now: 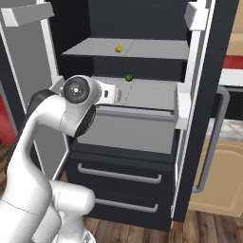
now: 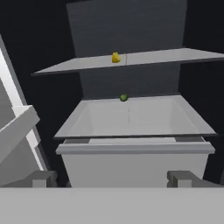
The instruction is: Take the lemon wedge from the fridge and place it on the plate with fish on the dining counter.
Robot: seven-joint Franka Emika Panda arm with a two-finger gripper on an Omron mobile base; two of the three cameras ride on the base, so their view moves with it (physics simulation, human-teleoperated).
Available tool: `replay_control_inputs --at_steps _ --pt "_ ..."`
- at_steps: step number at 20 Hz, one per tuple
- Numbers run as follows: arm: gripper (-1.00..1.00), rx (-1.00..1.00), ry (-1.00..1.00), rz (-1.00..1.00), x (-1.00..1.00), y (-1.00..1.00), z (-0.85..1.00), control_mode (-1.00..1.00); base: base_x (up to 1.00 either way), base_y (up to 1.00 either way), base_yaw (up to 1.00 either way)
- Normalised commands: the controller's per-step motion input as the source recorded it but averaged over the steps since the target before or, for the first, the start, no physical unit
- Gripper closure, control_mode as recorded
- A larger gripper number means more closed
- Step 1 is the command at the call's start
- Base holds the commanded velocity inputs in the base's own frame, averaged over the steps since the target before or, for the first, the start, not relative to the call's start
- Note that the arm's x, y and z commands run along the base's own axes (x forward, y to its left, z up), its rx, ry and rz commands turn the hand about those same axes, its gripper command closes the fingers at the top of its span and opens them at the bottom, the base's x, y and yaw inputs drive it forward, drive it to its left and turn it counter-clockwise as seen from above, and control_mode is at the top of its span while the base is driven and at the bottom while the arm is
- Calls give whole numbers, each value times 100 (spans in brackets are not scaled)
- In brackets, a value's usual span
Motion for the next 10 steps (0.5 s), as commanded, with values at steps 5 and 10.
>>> replay_control_inputs --at_steps 5,10 --pt "-100 11 10 -9 -1 0 37 -100 0 0 0" --pt "-100 0 0 0 0 0 0 -100 0 0 0"
